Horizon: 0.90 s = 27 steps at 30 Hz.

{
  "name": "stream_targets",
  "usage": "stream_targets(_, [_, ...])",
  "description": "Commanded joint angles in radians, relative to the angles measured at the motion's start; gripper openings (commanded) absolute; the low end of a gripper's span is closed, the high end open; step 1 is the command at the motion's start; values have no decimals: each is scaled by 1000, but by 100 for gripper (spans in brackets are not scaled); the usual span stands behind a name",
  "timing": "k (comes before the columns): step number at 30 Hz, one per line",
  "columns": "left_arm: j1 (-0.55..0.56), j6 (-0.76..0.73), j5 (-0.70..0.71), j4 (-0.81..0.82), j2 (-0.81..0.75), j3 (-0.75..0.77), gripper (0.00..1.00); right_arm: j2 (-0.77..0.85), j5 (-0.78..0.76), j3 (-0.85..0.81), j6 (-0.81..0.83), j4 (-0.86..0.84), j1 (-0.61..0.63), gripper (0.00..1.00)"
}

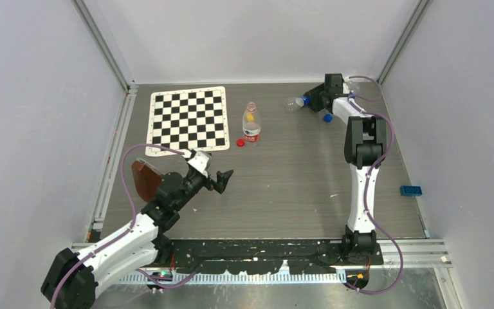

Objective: Unscrew the bottle caps
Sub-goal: Pick up the plastic bottle at the center of the board.

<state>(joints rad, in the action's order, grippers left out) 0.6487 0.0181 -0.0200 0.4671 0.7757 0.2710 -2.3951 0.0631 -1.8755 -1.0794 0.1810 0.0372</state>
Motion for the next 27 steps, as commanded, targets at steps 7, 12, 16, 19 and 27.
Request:
stream_targets(7, [5, -42, -1, 25, -15, 16, 98, 213, -132, 284, 74, -99, -1, 38])
stream_targets(12, [5, -46, -2, 16, -22, 20, 98, 310, -119, 428, 88, -141, -15, 30])
stream_targets(16, [4, -44, -4, 16, -20, 25, 98, 383, -45, 534, 113, -205, -16, 31])
stream_targets(19, [4, -43, -9, 16, -16, 32, 98, 433, 35, 600, 143, -256, -16, 31])
stream_targets(27, [5, 53, -35, 19, 16, 55, 98, 638, 271, 822, 205, -465, -14, 31])
